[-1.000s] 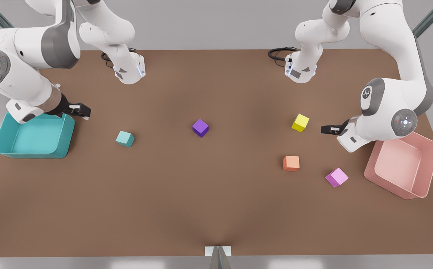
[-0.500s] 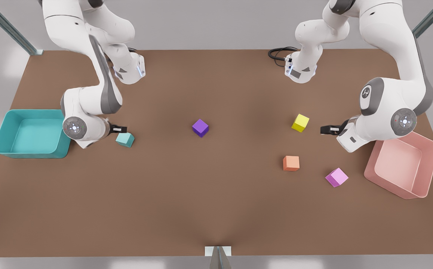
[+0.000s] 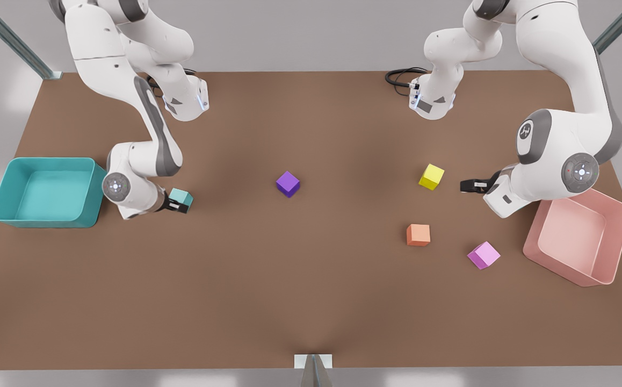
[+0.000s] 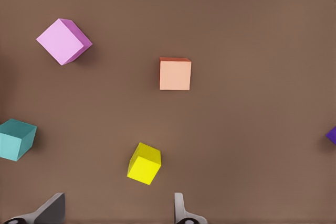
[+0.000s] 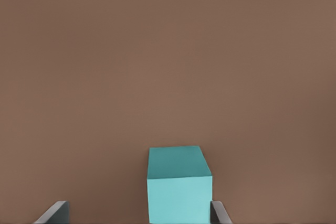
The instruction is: Stack the two blue cubes on top of each other
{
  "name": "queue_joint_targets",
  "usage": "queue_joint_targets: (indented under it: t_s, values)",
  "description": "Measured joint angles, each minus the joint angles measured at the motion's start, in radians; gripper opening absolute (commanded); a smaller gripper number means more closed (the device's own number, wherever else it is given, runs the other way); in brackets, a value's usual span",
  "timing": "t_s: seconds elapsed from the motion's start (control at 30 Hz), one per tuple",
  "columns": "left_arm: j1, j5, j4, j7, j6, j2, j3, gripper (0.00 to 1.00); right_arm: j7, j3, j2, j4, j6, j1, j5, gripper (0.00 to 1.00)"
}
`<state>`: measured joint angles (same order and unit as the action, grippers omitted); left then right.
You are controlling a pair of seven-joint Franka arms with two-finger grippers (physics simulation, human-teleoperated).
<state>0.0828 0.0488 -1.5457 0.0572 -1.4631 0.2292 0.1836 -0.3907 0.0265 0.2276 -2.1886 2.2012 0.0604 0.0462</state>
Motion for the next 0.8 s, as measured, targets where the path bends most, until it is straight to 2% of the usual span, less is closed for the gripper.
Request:
queue_joint_targets:
  t_s: [0.2,0.4,0.8]
  values:
    - [-0.001,-0.001,0.001,0.002,0.000,-0.001,0.000,1.00,0.040,0.001,0.015,-0.050,0.091,-0.033,0.001,1.00]
    - [-0.002,-0.001,0.001,0.007,0.000,-0.001,0.002,1.00,0.079,0.004,-0.008,-0.175,0.214,-0.031,0.001,1.00]
    - [-0.002,-0.001,0.000,0.012,-0.001,0.000,0.002,1.00,0.128,0.005,0.013,-0.212,0.315,-0.031,0.000,1.00]
